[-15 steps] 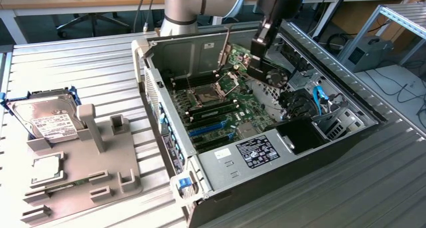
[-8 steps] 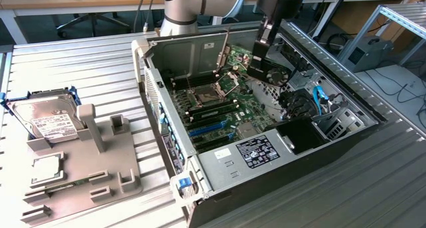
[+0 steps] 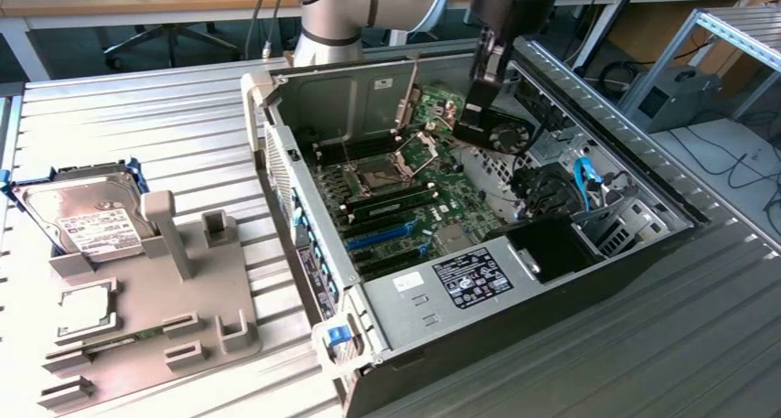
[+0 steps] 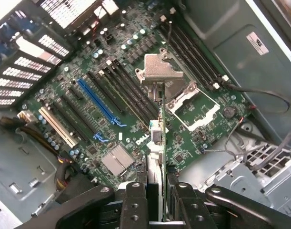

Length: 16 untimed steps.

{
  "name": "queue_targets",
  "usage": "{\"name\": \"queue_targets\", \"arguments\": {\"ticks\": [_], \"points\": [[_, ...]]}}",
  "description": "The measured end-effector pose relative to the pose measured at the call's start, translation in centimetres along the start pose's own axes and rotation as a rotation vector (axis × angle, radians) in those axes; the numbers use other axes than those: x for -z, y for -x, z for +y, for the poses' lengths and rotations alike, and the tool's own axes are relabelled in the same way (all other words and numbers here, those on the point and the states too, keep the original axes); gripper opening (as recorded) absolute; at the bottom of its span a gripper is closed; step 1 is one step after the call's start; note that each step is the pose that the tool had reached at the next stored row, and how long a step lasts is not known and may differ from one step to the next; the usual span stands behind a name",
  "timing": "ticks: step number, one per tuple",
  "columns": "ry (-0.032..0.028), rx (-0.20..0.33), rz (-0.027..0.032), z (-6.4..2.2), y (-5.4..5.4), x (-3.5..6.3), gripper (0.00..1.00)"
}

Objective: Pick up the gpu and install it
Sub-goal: 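Insert the gpu into the slot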

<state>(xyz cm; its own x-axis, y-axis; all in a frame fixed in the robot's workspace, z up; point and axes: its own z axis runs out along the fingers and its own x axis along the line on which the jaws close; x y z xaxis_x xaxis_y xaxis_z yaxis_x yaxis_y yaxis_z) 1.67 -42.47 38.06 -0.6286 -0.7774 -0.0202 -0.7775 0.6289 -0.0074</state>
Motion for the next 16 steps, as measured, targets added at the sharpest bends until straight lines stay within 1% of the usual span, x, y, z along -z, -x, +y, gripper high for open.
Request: {"name": "queue_targets", "arguments": {"ticks": [2,16], "points": [[0.0007,0.033,-0.0003,0.00,0.00,-0.01,0.27],[0.0043,0.210,-0.0015,0.00,0.00,-0.03,0.27]]}}
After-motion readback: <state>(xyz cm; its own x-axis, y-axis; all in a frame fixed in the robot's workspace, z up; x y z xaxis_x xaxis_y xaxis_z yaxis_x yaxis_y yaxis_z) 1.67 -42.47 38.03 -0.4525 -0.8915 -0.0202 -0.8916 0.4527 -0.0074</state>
